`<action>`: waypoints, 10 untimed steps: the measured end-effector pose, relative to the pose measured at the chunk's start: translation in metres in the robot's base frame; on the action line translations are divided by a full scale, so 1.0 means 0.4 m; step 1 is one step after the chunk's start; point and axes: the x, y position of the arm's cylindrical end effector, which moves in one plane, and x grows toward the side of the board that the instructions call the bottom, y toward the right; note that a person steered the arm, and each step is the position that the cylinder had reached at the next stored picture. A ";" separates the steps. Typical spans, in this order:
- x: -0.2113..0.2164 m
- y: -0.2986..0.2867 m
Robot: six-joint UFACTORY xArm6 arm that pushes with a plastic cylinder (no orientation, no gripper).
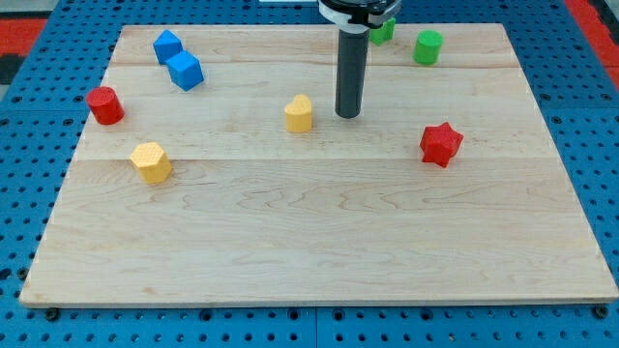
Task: Push red star towards middle of the board
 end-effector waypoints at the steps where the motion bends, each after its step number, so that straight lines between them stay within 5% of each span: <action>1: 0.005 0.017; 3: -0.148 0.097; 5: -0.099 -0.135; 8: 0.078 -0.112; 9: 0.098 -0.387; 10: 0.120 -0.450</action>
